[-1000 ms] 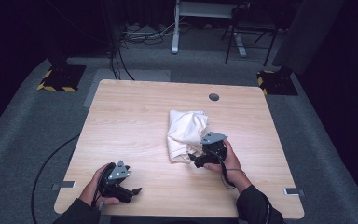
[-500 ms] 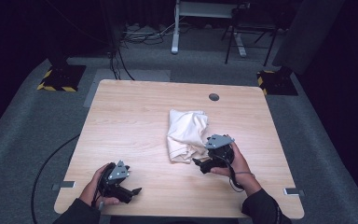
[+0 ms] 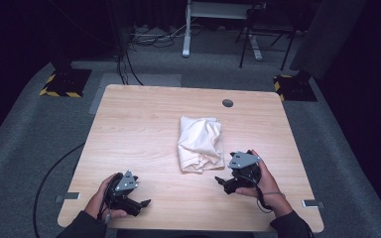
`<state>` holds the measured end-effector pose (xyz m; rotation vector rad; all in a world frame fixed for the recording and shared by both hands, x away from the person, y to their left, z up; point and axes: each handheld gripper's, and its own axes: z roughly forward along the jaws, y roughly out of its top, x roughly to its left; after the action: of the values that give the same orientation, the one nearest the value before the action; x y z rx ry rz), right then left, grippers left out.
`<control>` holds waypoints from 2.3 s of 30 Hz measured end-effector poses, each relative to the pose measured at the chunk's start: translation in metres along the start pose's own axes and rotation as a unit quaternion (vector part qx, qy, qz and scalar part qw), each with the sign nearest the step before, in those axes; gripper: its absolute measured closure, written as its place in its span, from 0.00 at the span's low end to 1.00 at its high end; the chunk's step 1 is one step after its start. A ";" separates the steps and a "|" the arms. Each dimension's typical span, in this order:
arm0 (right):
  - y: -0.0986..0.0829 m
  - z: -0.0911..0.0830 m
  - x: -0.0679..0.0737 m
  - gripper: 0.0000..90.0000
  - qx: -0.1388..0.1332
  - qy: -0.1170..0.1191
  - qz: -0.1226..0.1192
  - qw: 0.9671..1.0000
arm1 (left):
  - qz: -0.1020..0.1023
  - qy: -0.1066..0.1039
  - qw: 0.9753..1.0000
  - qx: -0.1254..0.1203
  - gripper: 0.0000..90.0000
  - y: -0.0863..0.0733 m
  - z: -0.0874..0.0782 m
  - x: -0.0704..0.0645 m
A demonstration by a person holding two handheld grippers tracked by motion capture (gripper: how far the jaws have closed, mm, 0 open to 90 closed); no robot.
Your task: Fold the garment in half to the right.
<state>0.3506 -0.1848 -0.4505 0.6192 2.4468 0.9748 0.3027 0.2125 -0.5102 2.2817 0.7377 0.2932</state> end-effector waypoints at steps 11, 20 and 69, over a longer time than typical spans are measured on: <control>-0.029 -0.021 0.007 0.04 0.009 0.005 -0.013 1.000 | 0.000 -0.001 1.000 0.000 0.07 0.000 0.000 0.000; -0.058 -0.023 0.006 0.04 0.027 0.006 -0.011 1.000 | 0.002 -0.001 1.000 0.000 0.07 0.000 0.000 0.000; -0.123 -0.032 -0.020 0.00 0.029 0.003 0.149 0.988 | 0.004 -0.002 1.000 0.001 0.06 0.001 0.001 0.001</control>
<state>0.3193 -0.2926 -0.5127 1.0251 2.4392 1.0190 0.3038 0.2118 -0.5103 2.2877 0.7268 0.2907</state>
